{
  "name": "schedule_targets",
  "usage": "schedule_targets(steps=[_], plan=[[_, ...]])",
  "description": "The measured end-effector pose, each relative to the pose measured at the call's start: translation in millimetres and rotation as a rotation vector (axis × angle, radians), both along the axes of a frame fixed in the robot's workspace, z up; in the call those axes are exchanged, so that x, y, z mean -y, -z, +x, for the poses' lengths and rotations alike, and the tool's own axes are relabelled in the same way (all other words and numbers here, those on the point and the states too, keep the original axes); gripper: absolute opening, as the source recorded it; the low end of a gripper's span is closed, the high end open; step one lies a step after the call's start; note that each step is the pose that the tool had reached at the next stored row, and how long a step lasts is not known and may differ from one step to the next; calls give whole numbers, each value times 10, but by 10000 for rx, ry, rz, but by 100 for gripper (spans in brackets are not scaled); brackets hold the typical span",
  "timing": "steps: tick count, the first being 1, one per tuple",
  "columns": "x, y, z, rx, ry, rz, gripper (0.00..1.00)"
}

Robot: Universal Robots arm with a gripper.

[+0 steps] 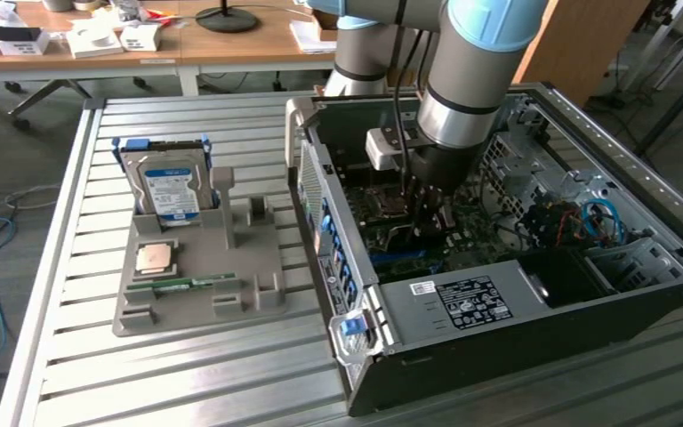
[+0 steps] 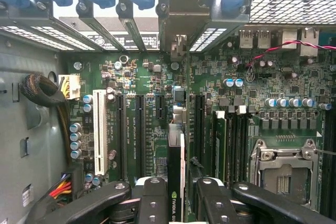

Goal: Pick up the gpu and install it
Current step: 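Insert the gpu into the slot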

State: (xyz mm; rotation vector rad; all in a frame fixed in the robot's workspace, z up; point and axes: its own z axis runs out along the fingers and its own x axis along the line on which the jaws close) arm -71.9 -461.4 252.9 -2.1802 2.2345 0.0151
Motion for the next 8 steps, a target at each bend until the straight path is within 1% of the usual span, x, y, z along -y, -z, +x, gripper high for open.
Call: schedule_targets(steps=[4, 8], plan=[[0, -1, 0, -1, 1, 13, 26], [0, 0, 0, -1, 0, 13, 26]])
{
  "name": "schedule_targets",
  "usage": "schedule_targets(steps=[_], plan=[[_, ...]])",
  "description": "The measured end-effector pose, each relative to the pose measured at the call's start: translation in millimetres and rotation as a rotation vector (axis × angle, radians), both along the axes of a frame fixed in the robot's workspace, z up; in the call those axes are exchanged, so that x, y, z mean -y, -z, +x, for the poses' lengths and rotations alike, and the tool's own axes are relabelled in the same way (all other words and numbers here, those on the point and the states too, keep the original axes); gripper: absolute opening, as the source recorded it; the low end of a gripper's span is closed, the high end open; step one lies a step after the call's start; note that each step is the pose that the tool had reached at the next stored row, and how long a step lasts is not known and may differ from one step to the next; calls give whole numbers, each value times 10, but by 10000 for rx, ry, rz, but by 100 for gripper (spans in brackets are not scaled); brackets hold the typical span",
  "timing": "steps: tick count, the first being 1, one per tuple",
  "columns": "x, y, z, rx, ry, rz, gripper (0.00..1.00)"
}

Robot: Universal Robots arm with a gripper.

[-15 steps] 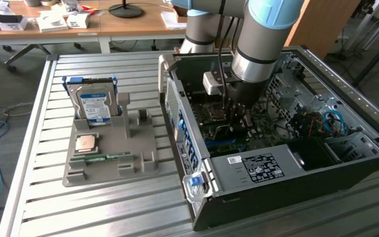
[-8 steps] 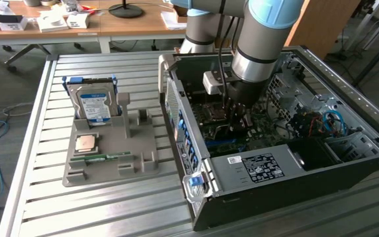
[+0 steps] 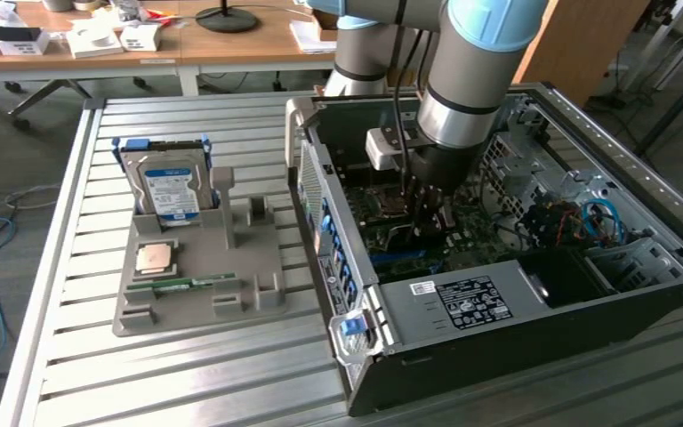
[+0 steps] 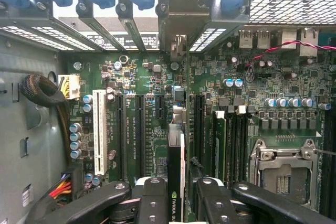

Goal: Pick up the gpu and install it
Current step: 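Insert the gpu into the slot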

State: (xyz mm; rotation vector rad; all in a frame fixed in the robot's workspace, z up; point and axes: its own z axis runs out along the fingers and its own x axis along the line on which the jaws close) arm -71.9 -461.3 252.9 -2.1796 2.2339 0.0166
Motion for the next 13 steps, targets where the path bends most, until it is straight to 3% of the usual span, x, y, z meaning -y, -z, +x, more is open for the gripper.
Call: schedule_targets(steps=[1, 13], plan=[[0, 70, 0, 18, 0, 0, 26], [0, 70, 0, 18, 0, -1, 26]])
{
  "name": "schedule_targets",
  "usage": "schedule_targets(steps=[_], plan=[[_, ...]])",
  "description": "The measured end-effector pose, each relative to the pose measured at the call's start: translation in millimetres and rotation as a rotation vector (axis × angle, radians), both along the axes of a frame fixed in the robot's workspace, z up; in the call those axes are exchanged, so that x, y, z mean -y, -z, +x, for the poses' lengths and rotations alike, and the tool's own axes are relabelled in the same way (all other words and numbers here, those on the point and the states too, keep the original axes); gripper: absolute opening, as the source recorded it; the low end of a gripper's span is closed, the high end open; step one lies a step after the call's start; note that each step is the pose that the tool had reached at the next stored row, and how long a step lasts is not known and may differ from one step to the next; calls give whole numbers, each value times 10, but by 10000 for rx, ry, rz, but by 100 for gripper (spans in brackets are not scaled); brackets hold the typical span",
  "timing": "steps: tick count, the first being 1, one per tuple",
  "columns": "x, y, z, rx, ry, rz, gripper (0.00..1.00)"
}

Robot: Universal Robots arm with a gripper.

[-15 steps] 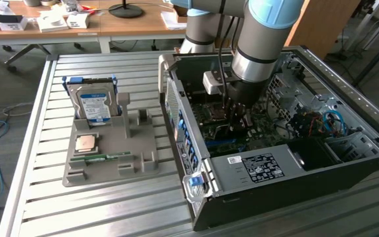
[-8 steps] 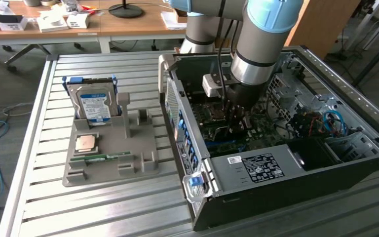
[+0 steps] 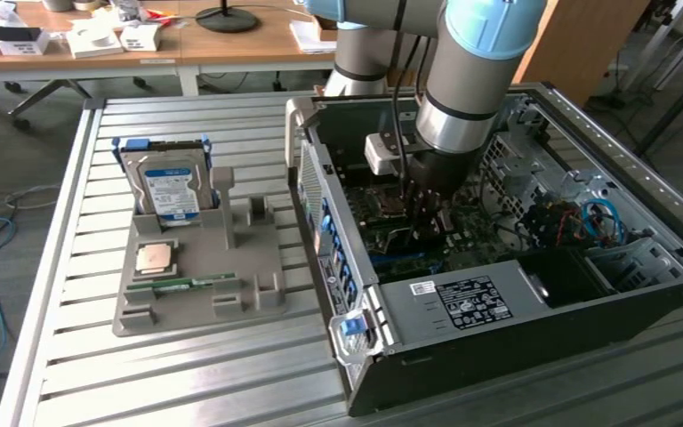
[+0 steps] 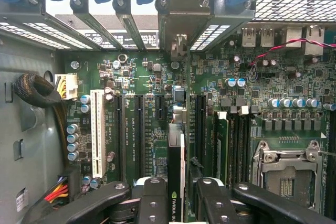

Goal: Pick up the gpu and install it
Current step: 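Insert the gpu into the slot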

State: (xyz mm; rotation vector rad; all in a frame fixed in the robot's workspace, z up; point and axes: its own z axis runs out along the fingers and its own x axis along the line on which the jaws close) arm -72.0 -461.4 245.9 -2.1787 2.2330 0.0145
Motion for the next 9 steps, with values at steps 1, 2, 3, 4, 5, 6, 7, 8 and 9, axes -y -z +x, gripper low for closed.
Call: schedule_targets(steps=[1, 2, 3, 4, 5, 6, 7, 8, 9], plan=[[0, 0, 0, -1, 0, 0, 26], [0, 0, 0, 0, 0, 0, 26], [0, 0, 0, 0, 0, 0, 26], [0, 0, 0, 0, 0, 0, 26], [0, 0, 0, -1, 0, 0, 26], [0, 0, 0, 0, 0, 0, 26], [0, 0, 0, 0, 0, 0, 26], [0, 0, 0, 0, -1, 1, 26], [0, 0, 0, 0, 0, 1, 26]])
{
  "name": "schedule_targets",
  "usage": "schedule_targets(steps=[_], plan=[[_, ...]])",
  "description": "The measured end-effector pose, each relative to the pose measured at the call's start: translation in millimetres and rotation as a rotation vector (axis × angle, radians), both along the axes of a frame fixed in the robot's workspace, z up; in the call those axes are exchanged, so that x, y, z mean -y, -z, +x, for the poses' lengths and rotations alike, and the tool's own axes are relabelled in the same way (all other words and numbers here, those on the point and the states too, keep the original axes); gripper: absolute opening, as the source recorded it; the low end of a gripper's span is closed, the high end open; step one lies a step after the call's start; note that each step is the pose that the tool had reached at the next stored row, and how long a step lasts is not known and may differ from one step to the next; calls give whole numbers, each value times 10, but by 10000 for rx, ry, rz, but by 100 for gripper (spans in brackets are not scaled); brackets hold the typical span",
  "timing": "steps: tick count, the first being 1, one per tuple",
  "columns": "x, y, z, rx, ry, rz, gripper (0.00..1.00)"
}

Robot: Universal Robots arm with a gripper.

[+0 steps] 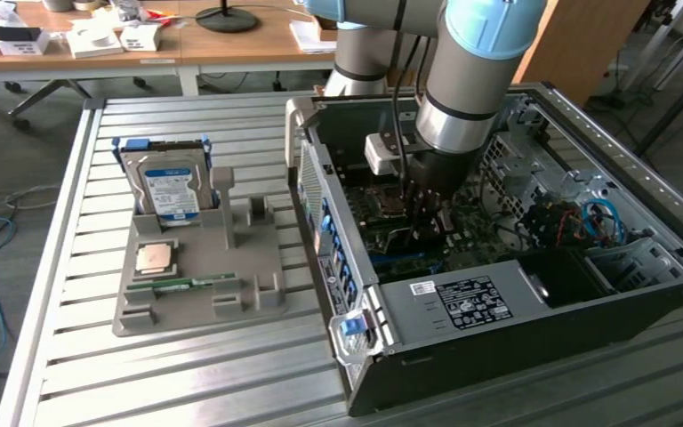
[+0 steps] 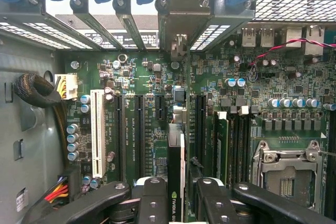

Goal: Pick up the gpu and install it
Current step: 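Insert the gpu into the slot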

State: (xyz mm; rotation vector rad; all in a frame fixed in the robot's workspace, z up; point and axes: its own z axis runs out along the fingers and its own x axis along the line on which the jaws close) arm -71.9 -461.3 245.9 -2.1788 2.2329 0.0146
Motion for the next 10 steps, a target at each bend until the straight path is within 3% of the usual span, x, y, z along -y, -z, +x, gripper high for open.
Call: schedule_targets(steps=[10], plan=[[0, 0, 0, 0, 0, 0, 26]])
